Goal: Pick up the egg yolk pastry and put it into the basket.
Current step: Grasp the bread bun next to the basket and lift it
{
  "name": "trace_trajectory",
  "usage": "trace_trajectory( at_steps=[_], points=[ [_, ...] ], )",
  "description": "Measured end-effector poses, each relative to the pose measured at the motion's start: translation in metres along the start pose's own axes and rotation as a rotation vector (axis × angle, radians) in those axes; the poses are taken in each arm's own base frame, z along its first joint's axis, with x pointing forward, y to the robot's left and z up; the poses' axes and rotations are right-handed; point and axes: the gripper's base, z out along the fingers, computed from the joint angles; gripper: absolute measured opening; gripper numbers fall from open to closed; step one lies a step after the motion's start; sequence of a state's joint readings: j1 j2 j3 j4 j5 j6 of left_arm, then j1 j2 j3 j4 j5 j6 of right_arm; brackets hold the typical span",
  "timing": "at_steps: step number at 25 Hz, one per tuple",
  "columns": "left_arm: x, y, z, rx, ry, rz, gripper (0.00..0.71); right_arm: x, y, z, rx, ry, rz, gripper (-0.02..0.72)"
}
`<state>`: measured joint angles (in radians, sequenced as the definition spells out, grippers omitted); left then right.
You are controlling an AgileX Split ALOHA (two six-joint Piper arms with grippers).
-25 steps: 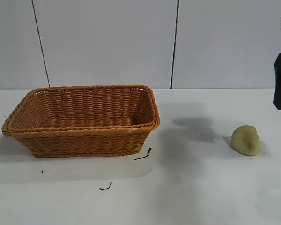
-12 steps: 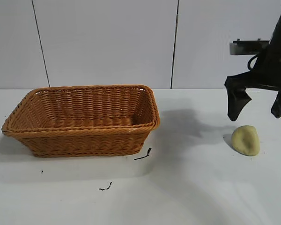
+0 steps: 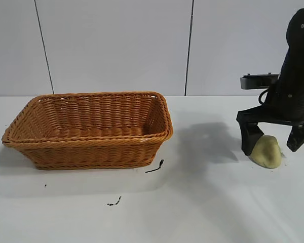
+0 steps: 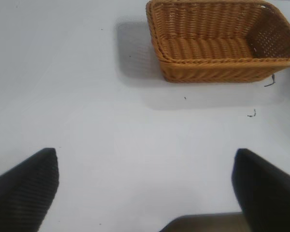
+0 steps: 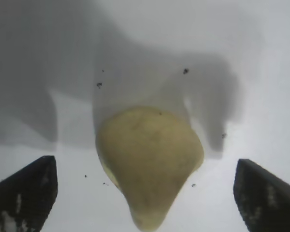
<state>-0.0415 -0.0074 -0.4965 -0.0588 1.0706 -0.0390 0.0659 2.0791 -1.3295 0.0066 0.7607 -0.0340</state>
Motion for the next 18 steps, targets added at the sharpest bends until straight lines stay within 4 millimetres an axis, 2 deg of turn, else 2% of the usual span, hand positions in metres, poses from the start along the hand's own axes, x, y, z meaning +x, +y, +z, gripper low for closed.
trace_trajectory(
  at_steps=[7,9,11,15,18],
  points=[
    [0.000,0.000,0.000,0.000,0.000,0.000,0.695,0.002,0.000,0.013,-0.004,0.031,0.003,0.688],
    [0.000,0.000,0.000,0.000,0.000,0.000,0.695,0.002,0.000,0.013,-0.005,0.031,0.005,0.664],
    [0.000,0.000,0.000,0.000,0.000,0.000,0.695,0.002,0.000,0.013,-0.006,0.031,0.006,0.592],
    [0.000,0.000,0.000,0.000,0.000,0.000,0.695,0.003,0.001,0.013,-0.007,0.042,0.006,0.340],
    [0.000,0.000,0.000,0.000,0.000,0.000,0.695,0.003,0.001,0.012,-0.007,0.047,0.006,0.197]
  ],
)
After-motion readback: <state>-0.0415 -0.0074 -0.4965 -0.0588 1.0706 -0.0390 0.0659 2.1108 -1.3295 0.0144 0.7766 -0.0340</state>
